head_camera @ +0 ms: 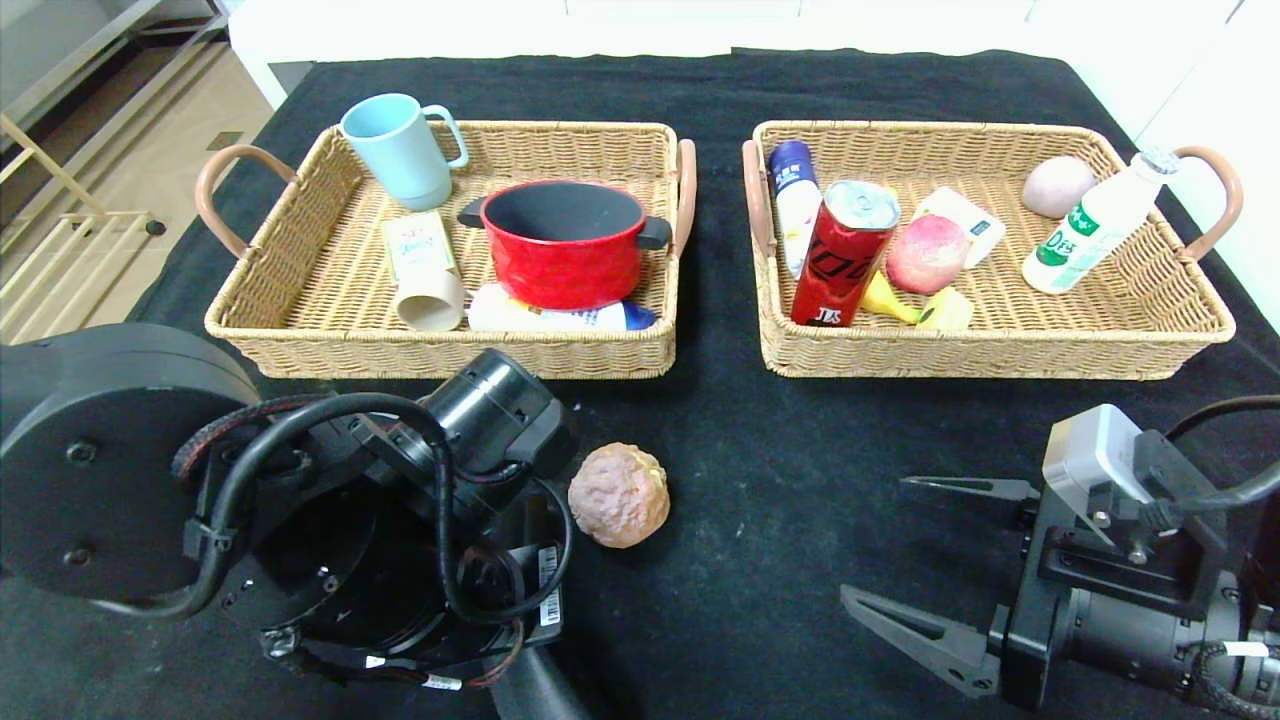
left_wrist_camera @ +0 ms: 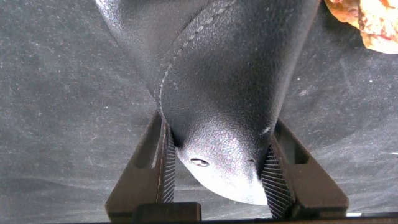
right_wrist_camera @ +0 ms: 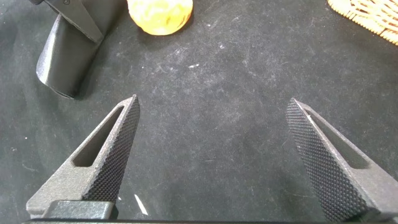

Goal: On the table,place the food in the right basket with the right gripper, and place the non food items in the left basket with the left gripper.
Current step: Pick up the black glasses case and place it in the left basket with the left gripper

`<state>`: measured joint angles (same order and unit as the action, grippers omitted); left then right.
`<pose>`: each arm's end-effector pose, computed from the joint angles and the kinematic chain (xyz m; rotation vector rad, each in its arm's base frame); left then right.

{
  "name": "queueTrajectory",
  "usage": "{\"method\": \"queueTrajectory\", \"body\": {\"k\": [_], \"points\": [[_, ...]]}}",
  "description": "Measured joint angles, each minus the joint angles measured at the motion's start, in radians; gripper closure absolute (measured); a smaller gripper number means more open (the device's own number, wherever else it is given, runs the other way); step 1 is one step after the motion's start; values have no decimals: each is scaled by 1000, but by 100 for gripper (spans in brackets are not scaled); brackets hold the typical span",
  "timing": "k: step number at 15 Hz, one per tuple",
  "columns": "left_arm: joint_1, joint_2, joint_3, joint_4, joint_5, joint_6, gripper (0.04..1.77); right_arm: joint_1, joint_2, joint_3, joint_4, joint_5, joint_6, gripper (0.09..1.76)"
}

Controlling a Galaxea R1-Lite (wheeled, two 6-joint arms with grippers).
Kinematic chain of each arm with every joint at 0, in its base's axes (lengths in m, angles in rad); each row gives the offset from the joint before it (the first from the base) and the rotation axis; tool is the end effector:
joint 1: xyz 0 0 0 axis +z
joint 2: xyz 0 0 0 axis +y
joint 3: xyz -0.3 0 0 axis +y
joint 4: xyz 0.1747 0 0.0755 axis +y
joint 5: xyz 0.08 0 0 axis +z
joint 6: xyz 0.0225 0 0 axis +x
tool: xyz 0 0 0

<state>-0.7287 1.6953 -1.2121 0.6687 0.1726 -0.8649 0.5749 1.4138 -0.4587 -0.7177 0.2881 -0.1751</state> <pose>0.2030 -0.1760 0.1900 -0.2600 1.1484 -0.0075 0.1764 0.1219 0.1734 -0.1983 0.1667 0.8783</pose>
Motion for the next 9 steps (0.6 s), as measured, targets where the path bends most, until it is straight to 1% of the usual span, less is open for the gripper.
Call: {"method": "queueTrajectory", "body": {"k": [9], "points": [[-1,-6,-10,4,2,1,99,13,1,4,0,0,1,14]]}}
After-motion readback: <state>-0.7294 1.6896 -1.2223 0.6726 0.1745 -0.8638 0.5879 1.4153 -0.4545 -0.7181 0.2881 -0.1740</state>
